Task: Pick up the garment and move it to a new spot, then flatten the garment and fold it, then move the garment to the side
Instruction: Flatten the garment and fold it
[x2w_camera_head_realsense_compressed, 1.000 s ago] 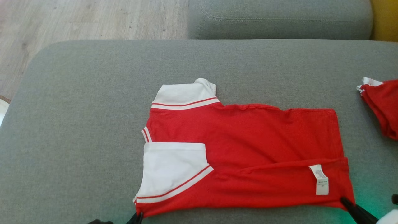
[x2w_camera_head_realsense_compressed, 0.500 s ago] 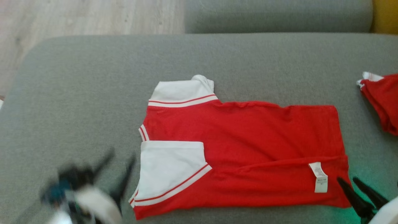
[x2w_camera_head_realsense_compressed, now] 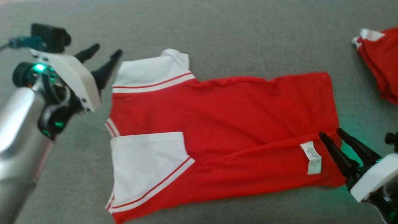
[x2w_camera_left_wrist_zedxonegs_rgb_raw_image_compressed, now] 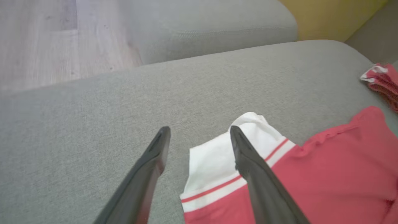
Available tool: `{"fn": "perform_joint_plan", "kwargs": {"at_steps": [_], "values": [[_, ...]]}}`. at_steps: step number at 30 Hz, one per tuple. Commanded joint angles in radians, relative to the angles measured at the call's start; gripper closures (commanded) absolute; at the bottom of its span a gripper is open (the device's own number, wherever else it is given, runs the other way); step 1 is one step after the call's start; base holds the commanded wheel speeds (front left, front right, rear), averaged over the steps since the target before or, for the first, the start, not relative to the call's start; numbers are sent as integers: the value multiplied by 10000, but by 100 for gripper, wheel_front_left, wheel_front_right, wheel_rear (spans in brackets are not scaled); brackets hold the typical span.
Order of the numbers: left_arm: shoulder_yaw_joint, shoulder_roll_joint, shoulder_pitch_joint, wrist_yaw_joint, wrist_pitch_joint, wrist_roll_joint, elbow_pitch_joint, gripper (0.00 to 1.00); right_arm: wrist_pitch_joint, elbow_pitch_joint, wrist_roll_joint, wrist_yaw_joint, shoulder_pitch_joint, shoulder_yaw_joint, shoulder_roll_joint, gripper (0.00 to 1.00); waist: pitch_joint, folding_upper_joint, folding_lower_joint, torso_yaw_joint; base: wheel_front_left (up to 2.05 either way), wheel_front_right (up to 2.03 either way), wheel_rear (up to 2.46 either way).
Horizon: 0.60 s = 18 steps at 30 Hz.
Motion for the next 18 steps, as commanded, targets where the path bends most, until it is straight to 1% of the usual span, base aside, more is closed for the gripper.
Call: {"fn": "perform_joint_plan", "kwargs": {"at_steps": [1,4,7,11,14,15,16,17,18], "values": [[286,539,-625,18,159,-262,103,0,91,-369,-179,65,-4,-132,-157,0,468,0,-3,-466,0,0,0],[-80,702,-1006,17,427,-747,908,0,343,-595,-475,65,53,-427,142,0,688,0,-3,-691,0,0,0],[-545,906,-1255,17,469,-1105,1606,0,560,-784,-820,65,189,-833,509,0,900,0,-3,-867,0,0,0],[-931,1047,-1314,16,504,-1587,1903,0,710,-919,-1089,65,295,-1114,856,0,996,0,-3,-963,0,0,0],[-1142,1105,-1318,16,525,-1926,1728,0,778,-947,-1187,65,341,-1218,1007,0,1004,0,-3,-969,0,0,0],[-1216,1160,-1333,16,468,-2066,1632,33,807,-953,-1229,65,365,-1265,1062,0,1000,0,-3,-958,0,0,0],[-1298,1220,-1354,16,350,-2159,1512,71,835,-956,-1267,65,385,-1307,1110,0,991,0,-3,-947,0,0,0],[-1380,1263,-1344,16,284,-2322,1395,100,863,-952,-1298,65,401,-1348,1154,0,969,0,-3,-935,0,0,0],[-1470,1302,-1304,16,323,-2554,1292,100,886,-942,-1329,65,419,-1394,1194,0,936,0,-3,-916,0,0,0]]}}
